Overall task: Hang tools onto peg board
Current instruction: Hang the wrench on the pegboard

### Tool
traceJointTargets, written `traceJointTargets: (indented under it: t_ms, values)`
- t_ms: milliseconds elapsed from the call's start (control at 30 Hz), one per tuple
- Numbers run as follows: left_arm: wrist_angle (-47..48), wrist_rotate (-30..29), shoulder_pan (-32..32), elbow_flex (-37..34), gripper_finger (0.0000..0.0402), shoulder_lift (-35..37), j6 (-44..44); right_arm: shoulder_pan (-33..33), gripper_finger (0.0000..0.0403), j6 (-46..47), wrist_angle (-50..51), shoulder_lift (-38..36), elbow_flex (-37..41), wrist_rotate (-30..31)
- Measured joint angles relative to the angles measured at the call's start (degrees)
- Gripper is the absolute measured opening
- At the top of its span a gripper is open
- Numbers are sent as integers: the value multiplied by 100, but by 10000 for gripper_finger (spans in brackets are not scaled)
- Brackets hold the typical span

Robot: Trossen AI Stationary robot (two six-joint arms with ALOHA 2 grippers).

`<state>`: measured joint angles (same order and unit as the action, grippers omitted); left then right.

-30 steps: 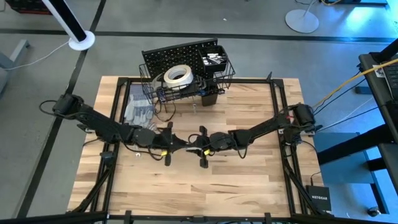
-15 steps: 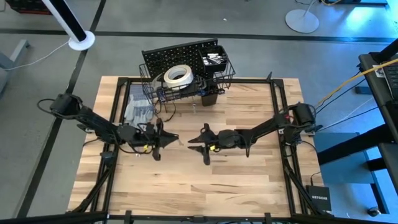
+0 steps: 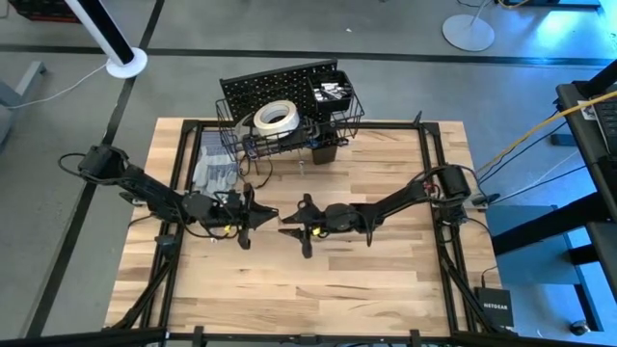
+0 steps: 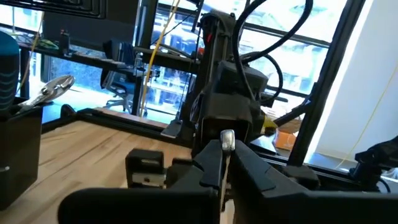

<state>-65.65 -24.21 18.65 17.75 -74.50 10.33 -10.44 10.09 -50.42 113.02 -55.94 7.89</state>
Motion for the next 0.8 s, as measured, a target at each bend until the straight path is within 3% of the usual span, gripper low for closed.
traceJointTargets:
  t_ms: [133,300,600,800]
  values:
    - [23,-2,0,3,5,0,12,0,103,-11,106,156,-124,7]
    - [24,35,4,3,8,0,14,0,18,-258,66,159,-129,41]
    - [142,-15,-28,3,61,7,44,0,14,-311,272,-17,-51,58]
    - [1497,-19,-78,7,111,611,250,20,16,-462,601,-686,630,203]
